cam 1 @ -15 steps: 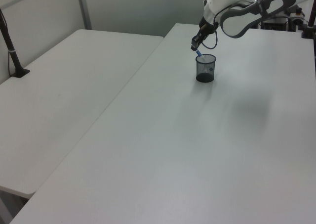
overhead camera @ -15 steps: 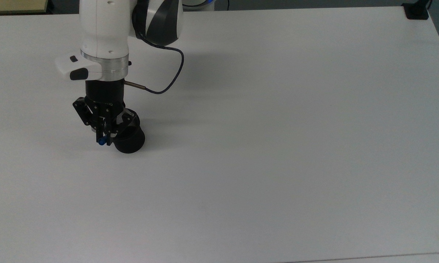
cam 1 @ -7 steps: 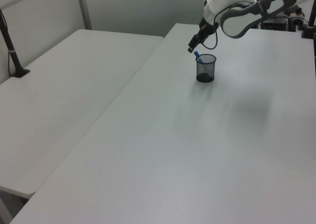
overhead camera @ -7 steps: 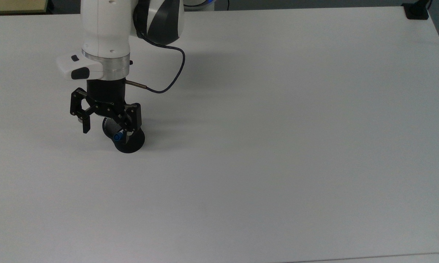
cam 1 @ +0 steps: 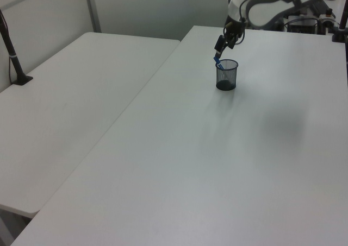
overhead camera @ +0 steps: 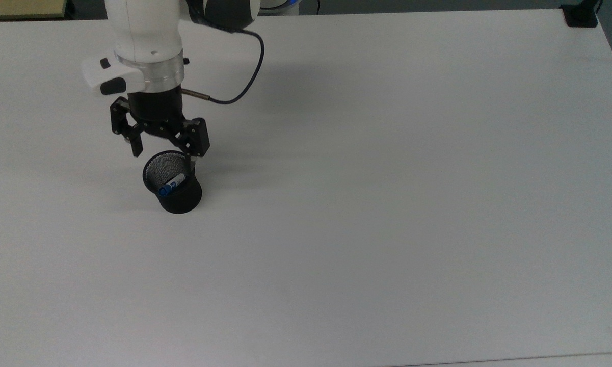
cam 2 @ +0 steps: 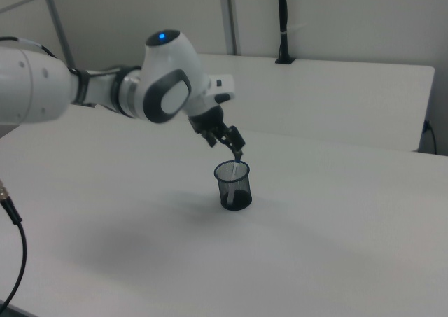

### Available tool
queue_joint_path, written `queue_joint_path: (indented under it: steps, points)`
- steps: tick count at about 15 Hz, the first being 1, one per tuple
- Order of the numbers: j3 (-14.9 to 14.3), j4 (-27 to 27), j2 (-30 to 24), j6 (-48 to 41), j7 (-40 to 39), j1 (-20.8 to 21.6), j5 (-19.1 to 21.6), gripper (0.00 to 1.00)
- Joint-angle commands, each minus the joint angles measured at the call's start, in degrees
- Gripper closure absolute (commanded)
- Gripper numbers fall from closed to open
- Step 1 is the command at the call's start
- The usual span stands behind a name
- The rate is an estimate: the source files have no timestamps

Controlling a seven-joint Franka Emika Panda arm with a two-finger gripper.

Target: Insert the marker

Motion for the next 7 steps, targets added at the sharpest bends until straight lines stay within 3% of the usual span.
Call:
queue_joint_path:
  steps: [1, 4, 7]
  points:
    - [-0.1, 1.96, -4.2, -14.24, 0.0, 1.42, 2.15, 0.0]
    - [-0.1, 7.68, -4.29, -27.79, -0.17, 1.68, 3.55, 0.0]
    - [0.08, 9.62, -6.21, -32.21, -0.52, 1.6, 3.64, 0.0]
